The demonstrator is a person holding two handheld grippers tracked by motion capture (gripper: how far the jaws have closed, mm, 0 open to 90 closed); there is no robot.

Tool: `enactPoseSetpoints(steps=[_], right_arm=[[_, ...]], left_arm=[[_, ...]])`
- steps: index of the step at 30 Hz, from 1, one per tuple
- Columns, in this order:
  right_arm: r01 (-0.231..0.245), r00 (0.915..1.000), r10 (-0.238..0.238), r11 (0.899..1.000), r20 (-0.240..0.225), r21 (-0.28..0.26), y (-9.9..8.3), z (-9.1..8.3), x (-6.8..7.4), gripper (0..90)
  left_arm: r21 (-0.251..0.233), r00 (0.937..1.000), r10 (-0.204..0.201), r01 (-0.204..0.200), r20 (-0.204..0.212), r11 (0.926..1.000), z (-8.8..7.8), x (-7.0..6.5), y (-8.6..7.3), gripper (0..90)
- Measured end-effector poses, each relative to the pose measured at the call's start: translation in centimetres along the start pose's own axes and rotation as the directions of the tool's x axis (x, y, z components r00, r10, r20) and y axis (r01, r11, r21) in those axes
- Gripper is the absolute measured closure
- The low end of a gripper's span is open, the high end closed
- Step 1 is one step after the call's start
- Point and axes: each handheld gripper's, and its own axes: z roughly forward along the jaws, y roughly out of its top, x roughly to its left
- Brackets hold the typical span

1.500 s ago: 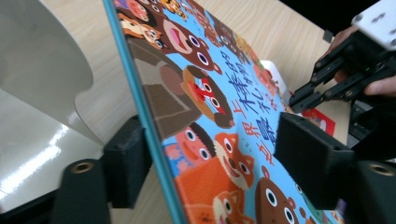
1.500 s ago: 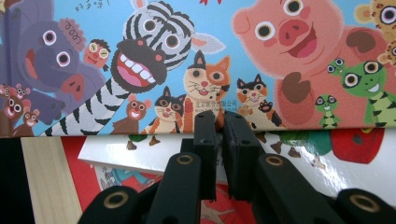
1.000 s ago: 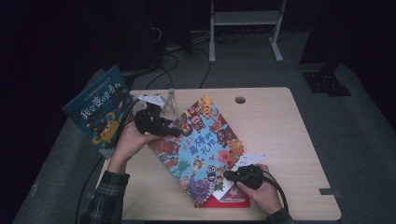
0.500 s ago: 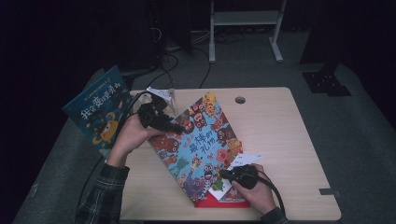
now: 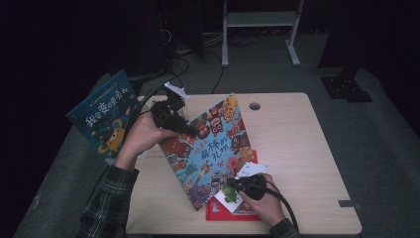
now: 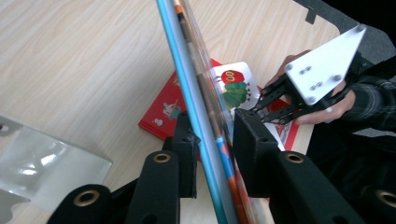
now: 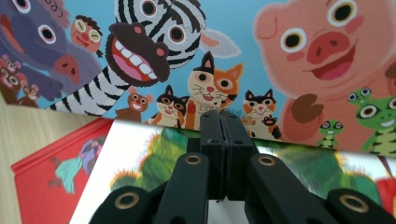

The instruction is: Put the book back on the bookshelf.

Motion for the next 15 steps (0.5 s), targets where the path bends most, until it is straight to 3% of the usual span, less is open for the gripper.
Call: enactPoseSetpoints(steps=[4, 8, 13, 15], right_arm=[[0.002, 1.0, -0.002, 1.0, 0.001, -0.007, 0.3, 0.5, 0.2, 86.7], [0.004, 0.9999, -0.004, 1.0, -0.009, -0.016, 0.4, 0.7, 0.2, 79.2], [-0.025, 0.9993, 0.026, 0.999, 0.028, -0.041, -0.5, -0.4, -1.4, 70.4], [-0.064, 0.9959, 0.067, 0.996, 0.061, -0.061, -1.3, -1.4, -2.6, 64.7]], left_arm=[[0.016, 0.9996, 0.026, -0.026, -0.003, 0.9995, -0.2, -0.7, 0.8, 74.0], [0.049, 0.9987, 0.051, -0.051, 0.002, 0.9975, -0.4, -1.3, 1.5, 75.4], [0.081, 0.9981, 0.057, -0.059, 0.023, 0.9949, -0.7, -1.7, 1.7, 77.3], [0.089, 0.998, 0.057, -0.059, 0.026, 0.9942, -1.0, -1.8, 1.7, 78.4]])
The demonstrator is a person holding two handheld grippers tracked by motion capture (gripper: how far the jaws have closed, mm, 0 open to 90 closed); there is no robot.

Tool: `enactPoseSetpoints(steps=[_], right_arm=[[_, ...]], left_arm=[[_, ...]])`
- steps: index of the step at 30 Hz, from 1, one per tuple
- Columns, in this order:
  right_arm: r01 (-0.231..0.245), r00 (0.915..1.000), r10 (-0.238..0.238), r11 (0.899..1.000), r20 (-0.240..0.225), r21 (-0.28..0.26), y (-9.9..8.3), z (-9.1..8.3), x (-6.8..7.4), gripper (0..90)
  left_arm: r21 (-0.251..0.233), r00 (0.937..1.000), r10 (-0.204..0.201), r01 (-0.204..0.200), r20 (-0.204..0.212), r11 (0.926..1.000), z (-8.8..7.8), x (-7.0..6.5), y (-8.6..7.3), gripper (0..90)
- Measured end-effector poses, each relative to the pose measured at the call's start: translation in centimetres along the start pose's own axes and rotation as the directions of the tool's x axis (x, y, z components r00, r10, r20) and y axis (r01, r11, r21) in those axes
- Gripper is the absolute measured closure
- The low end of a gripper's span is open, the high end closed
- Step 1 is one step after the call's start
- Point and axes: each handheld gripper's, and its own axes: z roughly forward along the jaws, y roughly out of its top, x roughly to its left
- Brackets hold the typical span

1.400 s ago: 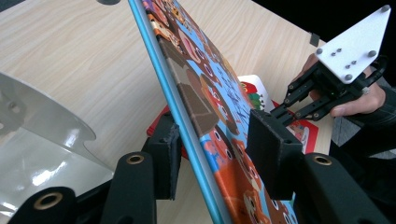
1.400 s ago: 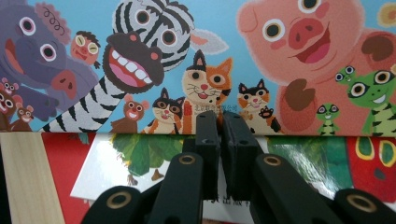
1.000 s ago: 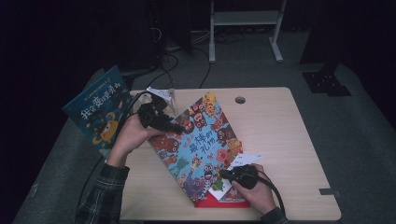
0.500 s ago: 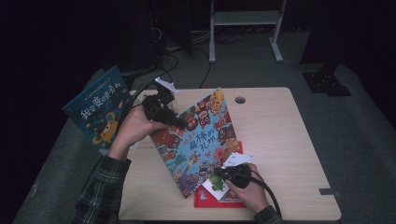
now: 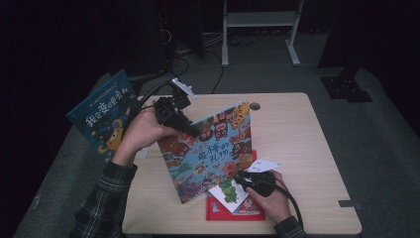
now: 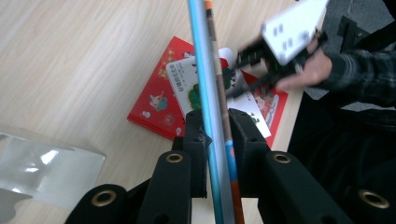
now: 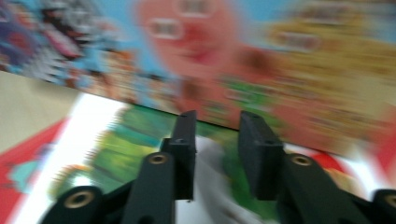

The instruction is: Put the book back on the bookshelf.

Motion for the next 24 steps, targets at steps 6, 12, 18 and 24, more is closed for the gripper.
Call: enactPoseSetpoints(steps=[6, 12, 18, 24], right_arm=[[-0.079, 0.9858, 0.088, 0.995, 0.143, -0.068, -1.6, -3.1, -4.3, 52.3], [-0.204, 0.9037, 0.236, 0.971, 0.357, -0.124, -3.2, -5.4, -9.6, 44.4], [-0.262, 0.8503, 0.274, 0.961, 0.449, -0.092, -4.6, -5.2, -12.3, 41.1], [-0.295, 0.8318, 0.277, 0.955, 0.481, -0.041, -4.5, -4.7, -12.9, 36.0]], left_arm=[[0.018, 1.0, -0.001, 0.001, 0.002, 0.9998, -0.5, -0.2, -0.2, 80.5], [0.041, 0.9992, 0.03, -0.029, -0.028, 0.9988, -0.9, -0.9, 0.0, 80.7], [0.038, 0.998, 0.031, -0.029, -0.056, 0.9989, -1.6, -1.3, 0.3, 80.7], [0.061, 0.9949, 0.018, -0.012, -0.099, 0.9981, -2.9, -1.2, -0.1, 80.7]])
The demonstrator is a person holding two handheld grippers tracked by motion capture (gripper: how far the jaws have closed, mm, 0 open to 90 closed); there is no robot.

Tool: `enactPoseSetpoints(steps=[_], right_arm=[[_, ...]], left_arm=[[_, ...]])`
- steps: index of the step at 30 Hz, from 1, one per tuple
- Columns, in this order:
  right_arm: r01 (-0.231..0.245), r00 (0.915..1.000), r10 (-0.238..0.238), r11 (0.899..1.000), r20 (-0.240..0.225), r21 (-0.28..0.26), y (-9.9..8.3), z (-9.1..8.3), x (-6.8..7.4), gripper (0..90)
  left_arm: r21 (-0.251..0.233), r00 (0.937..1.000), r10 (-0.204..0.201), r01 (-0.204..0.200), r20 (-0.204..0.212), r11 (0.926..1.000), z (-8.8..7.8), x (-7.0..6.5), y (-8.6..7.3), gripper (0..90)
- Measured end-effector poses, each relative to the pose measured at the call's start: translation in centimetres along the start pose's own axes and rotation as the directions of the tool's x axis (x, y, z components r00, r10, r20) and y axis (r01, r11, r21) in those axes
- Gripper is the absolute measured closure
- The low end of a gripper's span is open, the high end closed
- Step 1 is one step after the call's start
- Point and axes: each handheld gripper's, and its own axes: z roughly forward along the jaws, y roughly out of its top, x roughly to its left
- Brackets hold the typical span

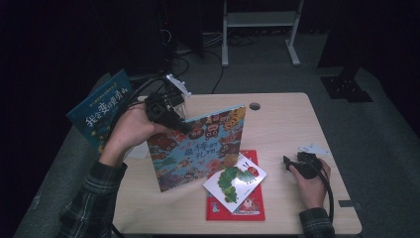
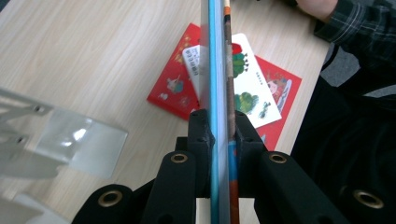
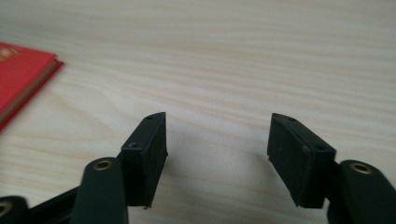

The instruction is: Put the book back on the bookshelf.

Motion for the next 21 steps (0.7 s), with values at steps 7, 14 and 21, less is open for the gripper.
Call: enactPoseSetpoints(steps=[7, 14, 21], right_arm=[[-0.002, 1.0, 0.002, 0.999, -0.002, 0.033, 0.1, 0.3, -0.1, 32.6], [-0.001, 1.0, 0.001, 0.999, -0.003, 0.034, 0.1, 0.3, -0.1, 31.9], [0.002, 1.0, -0.002, 0.999, -0.002, 0.033, 0.1, 0.3, -0.2, 31.8]], left_arm=[[0.008, 0.9983, -0.048, 0.049, -0.032, 0.9988, -1.7, 0.7, -1.8, 80.7], [0.004, 0.9942, -0.094, 0.094, -0.053, 0.9955, -2.9, 1.6, -4.1, 80.7], [-0.021, 0.9852, -0.157, 0.156, -0.068, 0.9875, -4.7, 2.9, -7.6, 80.7]])
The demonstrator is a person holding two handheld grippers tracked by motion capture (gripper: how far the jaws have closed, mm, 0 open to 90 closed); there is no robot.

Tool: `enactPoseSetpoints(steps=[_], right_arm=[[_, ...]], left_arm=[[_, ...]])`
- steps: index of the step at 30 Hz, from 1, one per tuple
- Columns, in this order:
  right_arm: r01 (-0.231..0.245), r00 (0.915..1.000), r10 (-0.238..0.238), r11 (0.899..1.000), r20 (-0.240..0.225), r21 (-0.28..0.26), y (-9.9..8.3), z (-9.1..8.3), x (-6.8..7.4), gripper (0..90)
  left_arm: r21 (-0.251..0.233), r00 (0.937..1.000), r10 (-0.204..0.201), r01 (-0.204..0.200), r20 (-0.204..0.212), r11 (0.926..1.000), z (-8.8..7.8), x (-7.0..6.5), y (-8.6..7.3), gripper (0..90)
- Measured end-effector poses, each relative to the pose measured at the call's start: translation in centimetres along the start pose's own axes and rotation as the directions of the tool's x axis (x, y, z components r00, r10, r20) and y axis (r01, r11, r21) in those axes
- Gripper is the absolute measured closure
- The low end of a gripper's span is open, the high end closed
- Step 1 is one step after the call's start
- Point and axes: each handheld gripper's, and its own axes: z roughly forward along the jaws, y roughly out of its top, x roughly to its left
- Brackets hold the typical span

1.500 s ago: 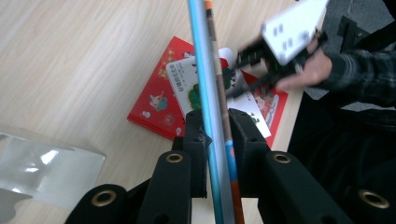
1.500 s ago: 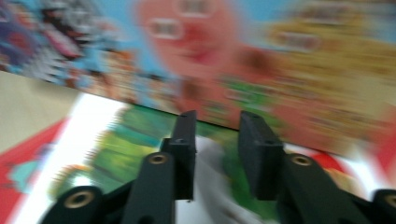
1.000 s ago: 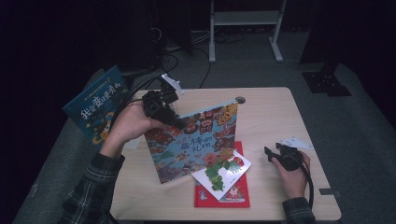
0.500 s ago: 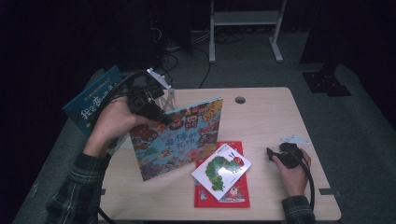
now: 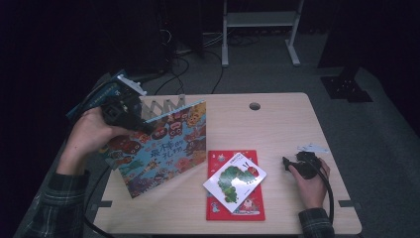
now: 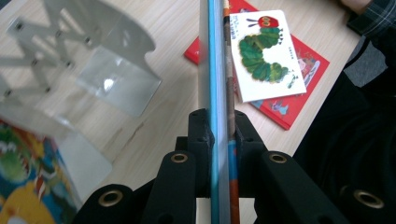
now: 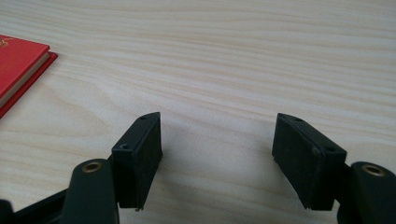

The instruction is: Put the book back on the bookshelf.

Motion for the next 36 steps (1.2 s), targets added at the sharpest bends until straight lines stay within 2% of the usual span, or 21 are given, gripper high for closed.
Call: enactPoseSetpoints(steps=[2, 3, 4, 7, 8, 9, 12, 16, 17, 18, 19, 29, 31, 32, 33, 34, 35, 36], right_arm=[[-0.001, 1.0, 0.001, 1.0, 0.0, 0.0, 0.0, 0.0, 0.0, 31.8], [0.0, 1.0, 0.0, 1.0, 0.0, 0.0, 0.0, 0.0, 0.0, 31.8], [0.0, 1.0, 0.0, 1.0, 0.0, 0.0, 0.0, 0.0, 0.0, 31.8], [-0.001, 1.0, 0.001, 1.0, 0.001, 0.001, 0.0, 0.0, 0.0, 31.8], [0.002, 1.0, -0.002, 1.0, 0.0, -0.001, 0.0, 0.0, -0.1, 31.9], [0.002, 1.0, -0.002, 1.0, 0.0, -0.001, 0.0, 0.0, -0.1, 31.9], [-0.003, 1.0, 0.003, 1.0, 0.003, 0.0, 0.0, 0.0, -0.1, 32.0], [-0.004, 1.0, 0.004, 1.0, 0.004, 0.0, 0.0, 0.0, -0.1, 32.1], [-0.004, 1.0, 0.004, 1.0, 0.006, -0.001, 0.0, 0.0, -0.1, 32.2], [-0.011, 0.9999, 0.011, 1.0, 0.006, 0.002, 0.0, 0.0, -0.1, 32.3], [-0.011, 0.9999, 0.011, 1.0, 0.006, 0.002, 0.0, 0.0, -0.1, 32.3], [-0.012, 0.9999, 0.012, 1.0, 0.01, 0.001, 0.0, 0.0, -0.1, 33.3], [-0.013, 0.9999, 0.013, 1.0, 0.01, 0.001, 0.0, 0.0, -0.1, 33.4], [-0.012, 0.9999, 0.012, 1.0, 0.01, 0.001, 0.0, 0.0, -0.1, 33.5], [-0.012, 0.9999, 0.012, 1.0, 0.01, 0.001, 0.0, 0.0, -0.1, 33.5], [-0.013, 0.9999, 0.013, 1.0, 0.01, 0.001, 0.0, 0.0, -0.1, 33.5], [-0.013, 0.9999, 0.013, 1.0, 0.01, 0.001, 0.0, 0.0, -0.1, 33.5], [-0.012, 0.9999, 0.012, 1.0, 0.01, 0.001, 0.0, 0.0, -0.1, 33.5]], left_arm=[[-0.005, 0.9999, -0.011, 0.01, -0.006, 0.9999, -0.3, 0.2, -0.4, 80.7], [-0.016, 0.9994, -0.03, 0.03, -0.017, 0.9994, -0.9, 0.5, -1.3, 80.7], [-0.016, 0.9994, -0.03, 0.03, -0.017, 0.9994, -0.9, 0.5, -1.3, 80.7], [-0.037, 0.998, -0.059, 0.058, -0.023, 0.9976, -1.7, 1.3, -2.8, 80.7], [-0.048, 0.9961, -0.083, 0.082, -0.028, 0.9955, -2.1, 1.8, -3.9, 80.7], [-0.048, 0.9961, -0.083, 0.082, -0.028, 0.9955, -2.1, 1.8, -3.9, 80.7], [-0.063, 0.9927, -0.114, 0.112, -0.038, 0.9917, -2.9, 2.5, -5.4, 80.7], [-0.082, 0.9861, -0.148, 0.142, -0.075, 0.9865, -3.8, 3.1, -7.2, 80.7], [-0.083, 0.9833, -0.161, 0.154, -0.086, 0.9846, -4.0, 3.3, -7.6, 80.7], [-0.086, 0.9756, -0.195, 0.186, -0.102, 0.9787, -4.5, 3.7, -8.4, 80.7], [-0.086, 0.9756, -0.195, 0.186, -0.102, 0.9787, -4.5, 3.7, -8.4, 80.7], [-0.112, 0.9343, -0.315, 0.3, -0.166, 0.9475, -5.7, 5.7, -11.9, 80.6], [-0.114, 0.9292, -0.329, 0.314, -0.168, 0.9427, -5.7, 6.0, -12.2, 80.6], [-0.116, 0.9247, -0.341, 0.325, -0.168, 0.9384, -5.7, 6.4, -12.6, 80.6], [-0.116, 0.9247, -0.341, 0.325, -0.168, 0.9384, -5.7, 6.4, -12.6, 80.6], [-0.12, 0.9203, -0.353, 0.336, -0.17, 0.9343, -5.8, 6.7, -12.9, 80.6], [-0.12, 0.9203, -0.353, 0.336, -0.17, 0.9343, -5.8, 6.7, -12.9, 80.6], [-0.123, 0.9177, -0.359, 0.342, -0.17, 0.9317, -5.8, 6.8, -13.0, 80.6]])
